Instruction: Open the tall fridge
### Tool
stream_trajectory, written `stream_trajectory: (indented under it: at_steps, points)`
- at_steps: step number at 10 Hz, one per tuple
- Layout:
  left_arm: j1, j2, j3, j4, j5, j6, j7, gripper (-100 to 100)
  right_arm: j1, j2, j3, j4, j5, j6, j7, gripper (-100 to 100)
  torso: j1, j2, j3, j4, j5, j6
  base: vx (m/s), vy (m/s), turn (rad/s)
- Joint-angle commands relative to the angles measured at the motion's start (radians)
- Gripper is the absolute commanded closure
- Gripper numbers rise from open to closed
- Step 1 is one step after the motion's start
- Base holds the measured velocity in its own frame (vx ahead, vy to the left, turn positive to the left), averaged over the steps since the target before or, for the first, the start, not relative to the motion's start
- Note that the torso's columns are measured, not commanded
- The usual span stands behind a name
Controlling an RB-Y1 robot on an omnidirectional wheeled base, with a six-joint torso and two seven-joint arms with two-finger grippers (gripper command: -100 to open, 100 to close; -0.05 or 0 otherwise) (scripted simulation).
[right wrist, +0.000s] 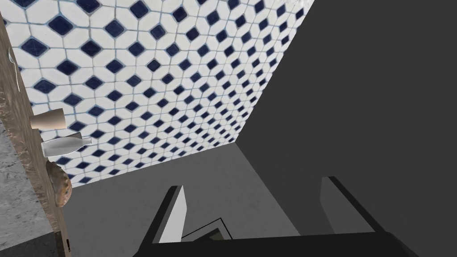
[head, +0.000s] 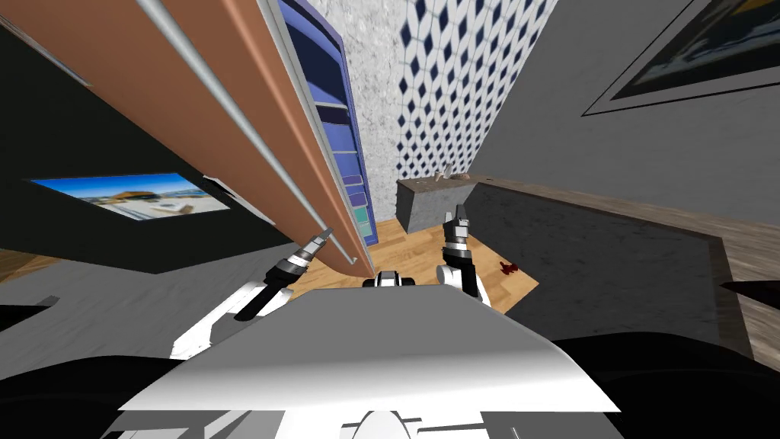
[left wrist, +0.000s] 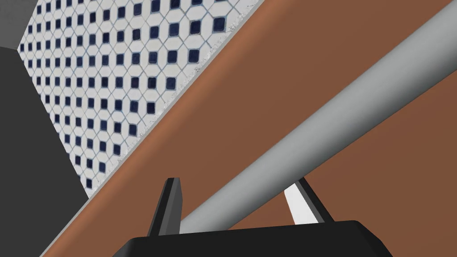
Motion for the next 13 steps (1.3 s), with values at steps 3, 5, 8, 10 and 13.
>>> stream_trajectory:
  at_steps: [3, 5, 8, 10, 13]
  points:
    - [-0.038, 0.039, 0.045, 0.119, 0.017, -0.041, 0.060, 100, 0.000, 0.000, 0.000, 0.000, 0.000, 0.000, 0.000, 0, 0.002, 0.004, 0.002, 0.004, -0.001, -0.002, -0.189, 0.030, -0.160]
    - [-0.066, 0.065, 0.081, 0.162, 0.028, -0.074, 0.096, 100, 0.001, 0.000, 0.000, 0.000, 0.000, 0.000, 0.000, 0, 0.000, -0.001, 0.000, 0.002, -0.001, -0.005, -0.158, 0.029, -0.222]
    - [-0.095, 0.090, 0.117, 0.226, 0.039, -0.108, 0.132, 100, 0.001, 0.000, 0.000, 0.000, 0.000, 0.000, 0.000, 0, 0.002, 0.001, 0.000, 0.005, -0.003, -0.007, -0.176, 0.027, -0.128]
    - [-0.095, 0.090, 0.117, 0.266, 0.039, -0.108, 0.132, 100, 0.000, 0.000, 0.000, 0.000, 0.000, 0.000, 0.000, 0, 0.000, 0.009, 0.004, 0.008, -0.003, -0.005, -0.167, 0.019, -0.134]
    - [-0.151, 0.142, 0.188, 0.370, 0.062, -0.174, 0.202, 100, 0.000, 0.000, 0.000, 0.000, 0.000, 0.000, 0.000, 0, -0.002, 0.009, 0.003, 0.011, -0.006, -0.005, -0.242, -0.005, -0.309]
